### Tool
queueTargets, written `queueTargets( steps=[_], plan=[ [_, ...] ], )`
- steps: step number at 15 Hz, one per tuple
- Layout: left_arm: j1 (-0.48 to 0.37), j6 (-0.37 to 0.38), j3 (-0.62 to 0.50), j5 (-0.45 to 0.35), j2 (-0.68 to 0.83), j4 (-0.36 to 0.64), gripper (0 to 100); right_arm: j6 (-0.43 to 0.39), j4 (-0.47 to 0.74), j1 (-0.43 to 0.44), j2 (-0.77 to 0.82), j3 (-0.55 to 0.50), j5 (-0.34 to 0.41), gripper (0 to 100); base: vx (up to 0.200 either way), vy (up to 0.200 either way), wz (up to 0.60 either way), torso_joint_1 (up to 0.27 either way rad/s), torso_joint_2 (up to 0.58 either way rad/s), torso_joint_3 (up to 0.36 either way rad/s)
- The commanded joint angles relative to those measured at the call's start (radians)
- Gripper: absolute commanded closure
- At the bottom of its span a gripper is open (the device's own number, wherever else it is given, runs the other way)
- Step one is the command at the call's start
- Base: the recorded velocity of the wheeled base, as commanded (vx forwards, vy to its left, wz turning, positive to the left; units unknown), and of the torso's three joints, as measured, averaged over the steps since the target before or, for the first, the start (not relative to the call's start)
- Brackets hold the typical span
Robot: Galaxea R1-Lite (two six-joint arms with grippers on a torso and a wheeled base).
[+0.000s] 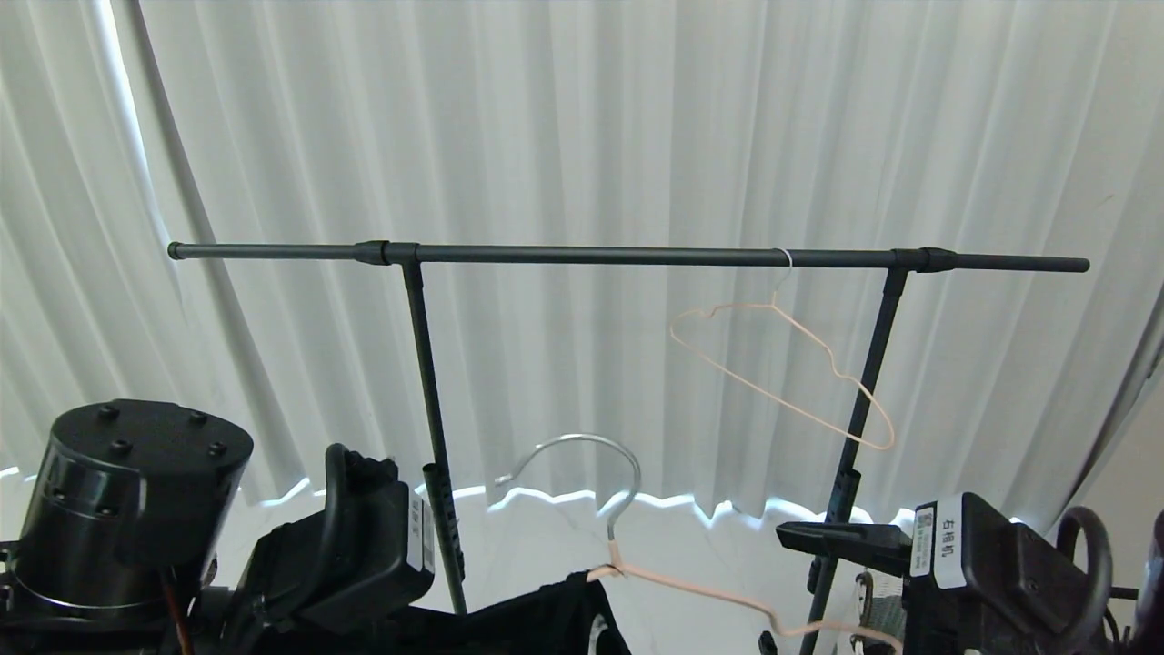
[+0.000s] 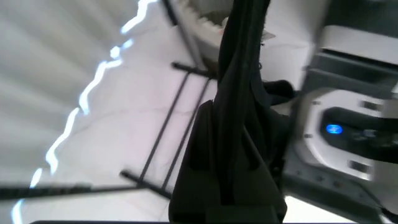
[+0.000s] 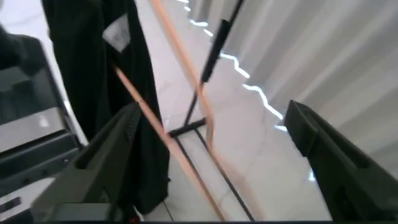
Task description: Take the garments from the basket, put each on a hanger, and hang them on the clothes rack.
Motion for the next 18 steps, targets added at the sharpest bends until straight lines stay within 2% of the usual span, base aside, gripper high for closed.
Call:
queueTargets(
  steps=[1, 3, 5, 7, 8, 9, 12, 15, 18],
  plan=[
    [0.06, 0.0, 0.008, 0.046, -0.001, -0.001, 100, -0.001, 0.001, -0.002, -0.002, 0.011, -0.025, 0, 0.0, 0.0, 0.0, 0.0, 0.0, 0.0],
    [0.093, -0.009, 0.008, 0.116, 0.0, -0.001, 100, -0.001, 0.001, -0.018, 0.001, 0.014, -0.042, 0, 0.0, 0.0, 0.0, 0.0, 0.0, 0.0],
    [0.126, -0.009, 0.007, 0.138, -0.001, -0.018, 100, -0.001, 0.004, -0.033, 0.007, 0.016, -0.043, 0, 0.0, 0.0, 0.0, 0.0, 0.0, 0.0],
    [0.155, -0.015, -0.003, 0.17, 0.004, -0.077, 100, 0.004, 0.004, -0.035, 0.027, 0.03, -0.04, 0, 0.0, 0.0, 0.0, 0.0, 0.0, 0.0],
    [0.159, -0.031, -0.013, 0.185, 0.005, -0.096, 100, 0.01, 0.004, -0.035, 0.042, 0.03, -0.04, 0, 0.0, 0.0, 0.0, 0.0, 0.0, 0.0],
    [0.155, -0.084, -0.046, 0.21, 0.007, -0.121, 100, 0.035, 0.003, -0.035, 0.098, 0.019, -0.042, 0, 0.0, 0.0, 0.0, 0.0, 0.0, 0.0],
    [0.147, -0.109, -0.121, 0.238, 0.013, -0.121, 100, 0.119, 0.003, -0.018, 0.239, -0.081, -0.046, 0, 0.0, 0.0, 0.0, 0.0, 0.0, 0.0],
    [0.147, -0.109, -0.145, 0.238, 0.013, -0.121, 100, 0.202, 0.003, -0.015, 0.357, -0.185, -0.108, 0, 0.0, 0.0, 0.0, 0.0, 0.0, 0.0],
    [0.147, -0.109, -0.15, 0.238, 0.011, -0.121, 100, 0.226, 0.003, -0.015, 0.418, -0.279, -0.114, 0, 0.0, 0.0, 0.0, 0.0, 0.0, 0.0]
  ],
)
